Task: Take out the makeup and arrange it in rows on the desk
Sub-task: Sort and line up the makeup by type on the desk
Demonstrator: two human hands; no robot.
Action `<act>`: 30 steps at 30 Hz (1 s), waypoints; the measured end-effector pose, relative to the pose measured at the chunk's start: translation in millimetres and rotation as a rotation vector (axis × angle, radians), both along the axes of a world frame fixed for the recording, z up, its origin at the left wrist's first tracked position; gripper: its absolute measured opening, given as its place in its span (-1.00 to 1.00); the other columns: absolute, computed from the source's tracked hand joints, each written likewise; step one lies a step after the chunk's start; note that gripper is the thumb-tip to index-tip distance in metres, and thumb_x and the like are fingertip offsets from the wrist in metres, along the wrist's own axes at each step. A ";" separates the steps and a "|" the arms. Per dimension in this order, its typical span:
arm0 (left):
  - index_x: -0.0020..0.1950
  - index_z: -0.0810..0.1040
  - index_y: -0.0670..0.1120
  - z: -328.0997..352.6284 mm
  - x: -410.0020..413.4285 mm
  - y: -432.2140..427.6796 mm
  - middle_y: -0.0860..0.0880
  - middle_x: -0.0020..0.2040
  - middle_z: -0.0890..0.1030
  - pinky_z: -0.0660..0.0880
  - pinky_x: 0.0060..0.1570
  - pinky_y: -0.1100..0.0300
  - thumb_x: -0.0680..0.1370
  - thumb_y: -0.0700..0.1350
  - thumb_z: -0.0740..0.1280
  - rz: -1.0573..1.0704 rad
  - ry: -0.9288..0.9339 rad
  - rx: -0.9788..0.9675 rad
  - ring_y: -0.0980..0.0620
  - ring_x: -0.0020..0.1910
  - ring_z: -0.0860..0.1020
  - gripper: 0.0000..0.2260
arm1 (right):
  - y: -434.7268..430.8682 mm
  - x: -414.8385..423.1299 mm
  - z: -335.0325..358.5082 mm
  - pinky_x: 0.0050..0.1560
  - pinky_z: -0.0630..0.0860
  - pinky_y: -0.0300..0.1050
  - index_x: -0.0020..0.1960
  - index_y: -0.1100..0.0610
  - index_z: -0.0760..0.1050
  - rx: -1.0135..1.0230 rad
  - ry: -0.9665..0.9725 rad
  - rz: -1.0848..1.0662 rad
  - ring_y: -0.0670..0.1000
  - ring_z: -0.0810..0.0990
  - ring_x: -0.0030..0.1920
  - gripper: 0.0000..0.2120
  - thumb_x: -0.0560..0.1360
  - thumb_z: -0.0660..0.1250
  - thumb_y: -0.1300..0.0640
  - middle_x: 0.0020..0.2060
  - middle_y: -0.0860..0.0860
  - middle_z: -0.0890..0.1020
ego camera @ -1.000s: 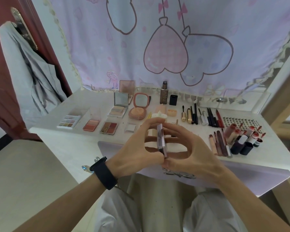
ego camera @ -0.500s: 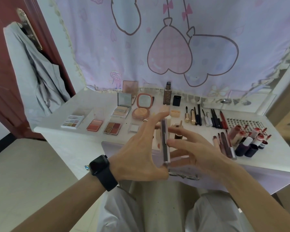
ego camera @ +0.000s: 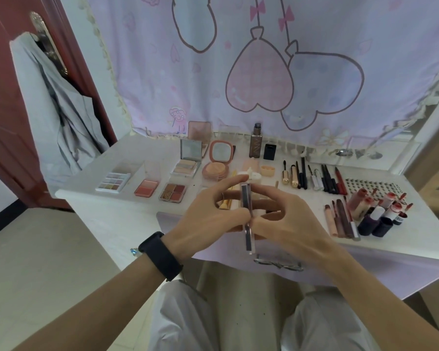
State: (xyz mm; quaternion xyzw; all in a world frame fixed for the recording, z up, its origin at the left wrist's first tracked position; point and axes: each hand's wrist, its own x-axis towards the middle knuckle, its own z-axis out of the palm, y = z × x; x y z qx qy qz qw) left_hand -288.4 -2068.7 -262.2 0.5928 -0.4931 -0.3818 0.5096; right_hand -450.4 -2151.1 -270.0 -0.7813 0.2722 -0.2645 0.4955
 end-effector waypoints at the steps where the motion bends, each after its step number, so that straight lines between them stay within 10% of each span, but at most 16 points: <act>1: 0.39 0.48 0.15 -0.7 -0.6 -0.3 0.06 0.13 0.61 0.59 -0.21 0.29 0.45 -0.33 0.41 0.014 0.034 0.004 0.22 -0.02 0.65 -0.40 | 1.3 0.7 0.0 0.05 0.68 -0.02 0.31 -0.24 0.45 -0.050 0.006 0.009 -0.08 0.71 0.04 -0.45 0.41 0.49 0.12 0.06 -0.16 0.71; 6: 0.41 0.50 0.04 -6.1 4.0 3.1 -0.09 0.11 0.68 0.65 -0.05 0.04 0.40 -0.35 0.36 -0.006 0.192 0.073 -0.06 0.06 0.68 -0.40 | 14.1 7.5 2.2 -0.01 0.64 -0.25 0.32 -0.13 0.50 -0.226 0.145 0.023 -0.20 0.67 -0.06 -0.61 0.49 0.36 -0.02 0.02 -0.18 0.69; 8: 0.41 0.50 -0.02 -9.0 9.1 6.1 -0.14 0.11 0.67 0.63 -0.03 0.00 0.41 -0.30 0.36 -0.028 0.246 0.109 -0.08 0.03 0.67 -0.44 | 16.8 9.6 2.3 -0.28 0.52 -0.35 0.00 -0.02 0.51 -0.303 0.199 0.000 -0.27 0.57 -0.28 -0.93 0.54 0.27 0.05 -0.23 -0.14 0.62; 12: 0.32 0.57 -0.06 -10.5 16.1 12.3 -0.20 0.15 0.65 0.61 0.00 -0.02 0.40 -0.20 0.35 -0.053 0.366 0.140 -0.19 0.05 0.65 -0.53 | 22.1 13.4 6.0 -0.32 0.40 -0.30 -0.22 -0.05 0.38 -0.314 0.261 -0.036 -0.19 0.53 -0.35 -0.72 0.66 0.11 0.01 -0.39 -0.07 0.52; 21: 0.38 0.51 -0.06 -12.2 35.3 14.8 -0.32 0.28 0.55 0.65 -0.01 -0.06 0.53 -0.26 0.25 -0.009 0.741 0.121 -0.28 0.11 0.60 -0.58 | 11.7 21.0 15.8 -0.23 0.67 -0.04 0.15 -0.14 0.56 0.350 0.105 0.019 0.03 0.73 -0.18 -0.74 0.63 0.17 -0.19 -0.05 -0.02 0.72; 26: 0.32 0.54 -0.17 -10.1 50.0 18.5 -0.28 0.28 0.57 0.52 0.21 -0.22 0.38 -0.20 0.32 0.066 0.705 0.164 -0.31 0.16 0.60 -0.52 | 11.7 35.1 21.2 -0.29 0.63 -0.11 0.09 0.01 0.59 0.501 -0.009 -0.033 0.10 0.74 -0.24 -0.70 0.63 0.21 -0.17 -0.21 0.04 0.74; 30: 0.25 0.58 -0.03 0.1 59.1 24.1 -0.13 0.13 0.66 0.64 -0.04 -0.05 0.38 -0.09 0.36 0.123 0.514 0.163 -0.16 0.01 0.67 -0.58 | 13.5 49.3 18.6 -0.30 0.64 -0.07 0.03 0.04 0.59 0.581 -0.068 -0.071 0.14 0.74 -0.22 -0.72 0.61 0.27 -0.15 -0.20 0.09 0.74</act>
